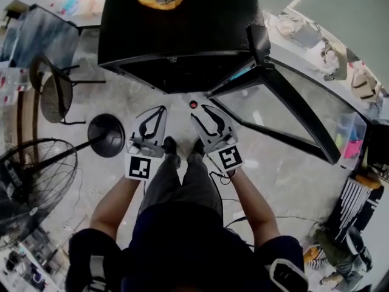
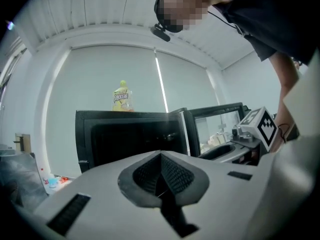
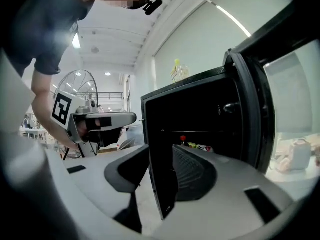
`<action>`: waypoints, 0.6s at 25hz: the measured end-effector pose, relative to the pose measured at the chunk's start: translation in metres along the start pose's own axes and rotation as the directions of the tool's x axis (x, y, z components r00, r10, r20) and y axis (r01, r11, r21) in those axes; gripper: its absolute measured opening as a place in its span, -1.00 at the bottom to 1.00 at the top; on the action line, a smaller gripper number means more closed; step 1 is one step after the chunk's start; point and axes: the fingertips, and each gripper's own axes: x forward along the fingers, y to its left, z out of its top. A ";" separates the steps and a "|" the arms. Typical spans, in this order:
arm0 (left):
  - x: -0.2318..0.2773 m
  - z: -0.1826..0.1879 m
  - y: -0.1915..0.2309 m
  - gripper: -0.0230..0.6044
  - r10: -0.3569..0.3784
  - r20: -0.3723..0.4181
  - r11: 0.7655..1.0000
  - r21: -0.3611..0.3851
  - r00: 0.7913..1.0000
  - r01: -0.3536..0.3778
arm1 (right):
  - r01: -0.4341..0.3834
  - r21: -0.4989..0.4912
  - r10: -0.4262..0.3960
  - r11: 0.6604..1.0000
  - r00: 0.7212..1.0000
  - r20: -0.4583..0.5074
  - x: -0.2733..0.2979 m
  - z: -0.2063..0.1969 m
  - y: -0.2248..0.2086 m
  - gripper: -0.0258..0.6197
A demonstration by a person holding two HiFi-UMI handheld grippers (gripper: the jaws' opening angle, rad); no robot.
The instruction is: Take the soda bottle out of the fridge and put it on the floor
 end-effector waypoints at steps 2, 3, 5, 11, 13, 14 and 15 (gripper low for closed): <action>-0.001 0.013 0.000 -0.85 0.011 0.007 1.000 -0.003 1.000 -0.011 | -0.006 -0.015 0.006 1.000 1.000 -0.001 -0.004 0.015 0.003 -0.42; -0.001 0.020 0.001 -0.85 0.019 0.012 1.000 -0.006 1.000 -0.019 | -0.007 -0.019 0.007 1.000 1.000 0.004 -0.007 0.023 0.005 -0.43; -0.003 0.032 0.002 -0.85 0.030 0.020 1.000 -0.009 0.999 -0.030 | 0.002 -0.026 -0.001 1.000 1.000 0.013 -0.012 0.039 0.007 -0.46; -0.014 0.062 0.004 -0.85 0.062 0.028 0.998 -0.023 0.998 -0.062 | 0.066 -0.063 -0.063 0.996 0.997 0.036 -0.031 0.085 0.012 -0.48; -0.019 0.071 0.008 -0.85 0.077 0.035 0.997 -0.024 0.996 -0.076 | 0.097 -0.081 -0.094 0.992 0.995 0.046 -0.037 0.098 0.011 -0.50; -0.024 0.076 0.010 -0.85 0.088 0.037 0.996 -0.027 0.995 -0.087 | 0.111 -0.084 -0.108 0.990 0.993 0.045 -0.041 0.103 0.011 -0.53; -0.028 0.081 0.013 -0.85 0.099 0.039 0.995 -0.030 0.994 -0.098 | 0.122 -0.083 -0.119 0.989 0.992 0.038 -0.044 0.106 0.011 -0.55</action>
